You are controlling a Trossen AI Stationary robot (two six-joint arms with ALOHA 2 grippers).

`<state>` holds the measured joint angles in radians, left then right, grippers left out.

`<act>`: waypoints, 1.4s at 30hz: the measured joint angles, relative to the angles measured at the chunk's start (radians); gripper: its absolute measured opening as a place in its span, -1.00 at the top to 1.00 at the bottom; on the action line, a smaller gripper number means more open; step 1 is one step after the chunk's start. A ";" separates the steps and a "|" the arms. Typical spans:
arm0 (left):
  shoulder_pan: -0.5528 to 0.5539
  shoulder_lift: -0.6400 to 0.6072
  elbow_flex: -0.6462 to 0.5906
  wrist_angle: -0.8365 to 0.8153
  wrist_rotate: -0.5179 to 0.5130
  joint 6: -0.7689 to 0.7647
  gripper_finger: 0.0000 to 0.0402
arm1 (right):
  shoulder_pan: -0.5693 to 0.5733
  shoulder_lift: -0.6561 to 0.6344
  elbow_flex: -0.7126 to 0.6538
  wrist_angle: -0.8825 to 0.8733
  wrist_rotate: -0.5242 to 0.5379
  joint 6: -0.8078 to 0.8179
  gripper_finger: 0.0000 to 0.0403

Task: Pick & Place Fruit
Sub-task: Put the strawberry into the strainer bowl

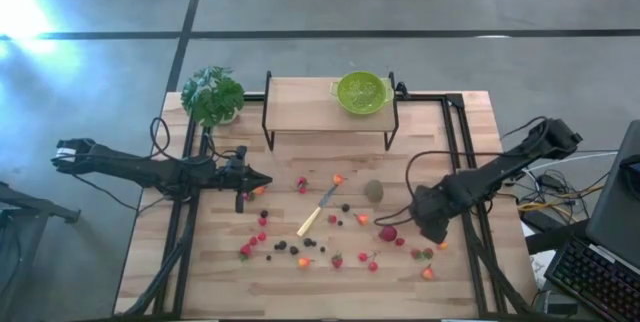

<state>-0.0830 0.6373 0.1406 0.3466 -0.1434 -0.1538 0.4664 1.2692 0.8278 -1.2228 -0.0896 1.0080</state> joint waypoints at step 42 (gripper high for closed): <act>0.000 0.000 0.000 -0.009 0.000 0.000 0.90 | 0.003 0.068 -0.139 0.160 0.010 -0.051 0.65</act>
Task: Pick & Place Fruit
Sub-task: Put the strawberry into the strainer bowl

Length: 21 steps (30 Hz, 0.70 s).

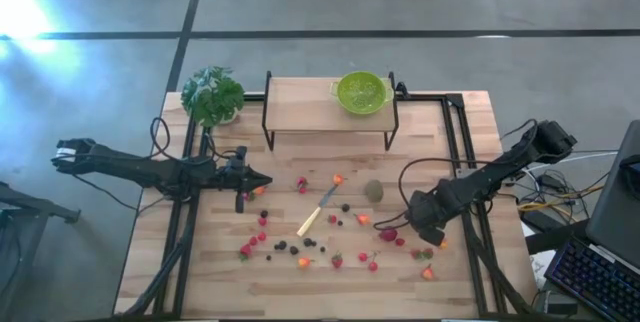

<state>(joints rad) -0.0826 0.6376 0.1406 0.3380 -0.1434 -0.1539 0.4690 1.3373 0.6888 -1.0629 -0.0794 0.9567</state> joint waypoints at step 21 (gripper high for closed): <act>0.000 0.000 0.000 -0.003 0.000 0.000 0.90 | 0.000 -0.003 0.017 0.005 0.008 -0.034 0.96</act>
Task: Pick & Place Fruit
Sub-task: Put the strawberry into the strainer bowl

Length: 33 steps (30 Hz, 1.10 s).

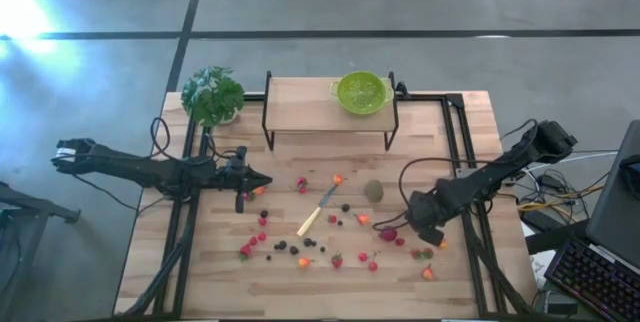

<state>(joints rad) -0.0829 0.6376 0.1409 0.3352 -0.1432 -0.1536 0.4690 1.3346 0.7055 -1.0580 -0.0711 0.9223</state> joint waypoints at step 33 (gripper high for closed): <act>0.000 0.000 0.000 0.000 0.000 0.000 0.90 | -0.644 -0.027 0.688 0.128 0.326 -0.771 0.96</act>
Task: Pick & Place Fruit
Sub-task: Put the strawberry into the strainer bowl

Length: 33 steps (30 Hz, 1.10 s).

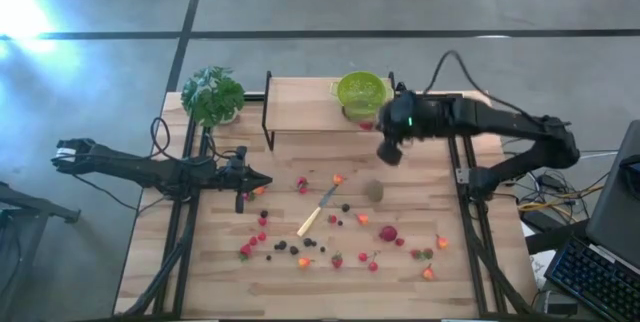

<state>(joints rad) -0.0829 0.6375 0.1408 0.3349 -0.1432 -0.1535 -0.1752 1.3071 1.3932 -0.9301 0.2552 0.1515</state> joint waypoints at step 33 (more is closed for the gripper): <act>0.000 0.000 0.000 0.000 0.000 0.000 0.90 | -0.403 0.306 0.124 0.086 -0.198 -0.084 0.96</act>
<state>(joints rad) -0.0828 0.6373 0.1406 0.3347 -0.1432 -0.1537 -0.5781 1.6131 1.5173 -0.8445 0.0574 0.0677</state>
